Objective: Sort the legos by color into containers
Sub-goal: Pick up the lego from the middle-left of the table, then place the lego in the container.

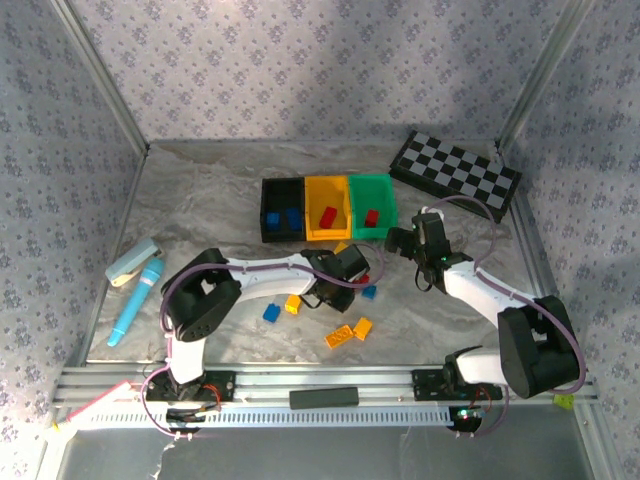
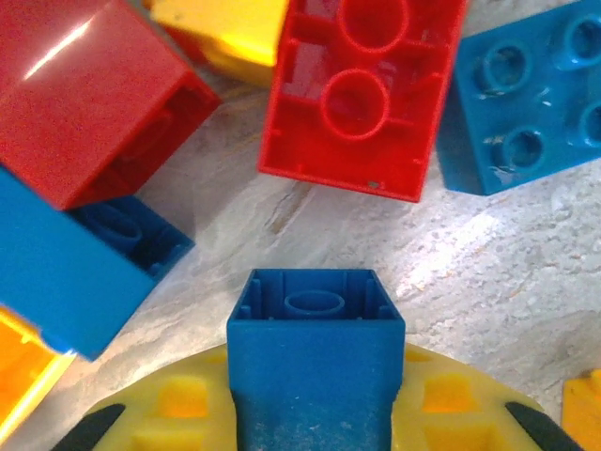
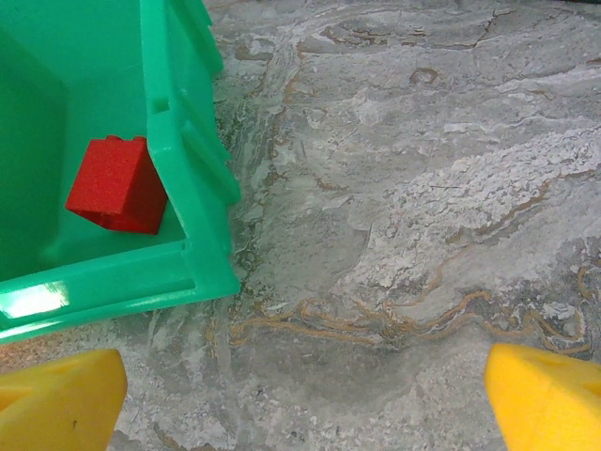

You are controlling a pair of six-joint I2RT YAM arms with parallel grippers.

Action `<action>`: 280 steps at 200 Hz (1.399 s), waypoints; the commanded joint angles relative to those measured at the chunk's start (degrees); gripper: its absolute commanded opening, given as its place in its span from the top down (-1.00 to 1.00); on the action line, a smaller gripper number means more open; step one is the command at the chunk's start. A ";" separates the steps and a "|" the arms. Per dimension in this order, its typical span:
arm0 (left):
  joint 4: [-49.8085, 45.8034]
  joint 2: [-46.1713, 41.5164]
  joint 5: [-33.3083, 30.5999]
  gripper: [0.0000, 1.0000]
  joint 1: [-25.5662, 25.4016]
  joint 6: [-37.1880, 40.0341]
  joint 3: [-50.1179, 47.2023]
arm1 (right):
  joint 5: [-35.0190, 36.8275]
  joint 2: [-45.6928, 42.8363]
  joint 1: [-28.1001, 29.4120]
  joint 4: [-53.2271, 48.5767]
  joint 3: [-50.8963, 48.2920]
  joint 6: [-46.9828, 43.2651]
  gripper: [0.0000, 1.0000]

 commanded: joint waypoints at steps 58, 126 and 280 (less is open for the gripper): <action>-7.94 -15.21 -9.16 0.74 10.37 2.66 2.81 | 0.91 -0.72 -0.13 -0.29 0.93 0.63 -0.99; -8.80 -5.28 -9.66 0.84 27.12 4.31 16.49 | 1.16 0.51 0.50 0.02 1.41 0.38 -1.00; 8.46 -28.98 -2.17 -0.49 28.91 2.41 -12.20 | -2.45 0.76 6.65 1.79 1.98 0.36 -0.87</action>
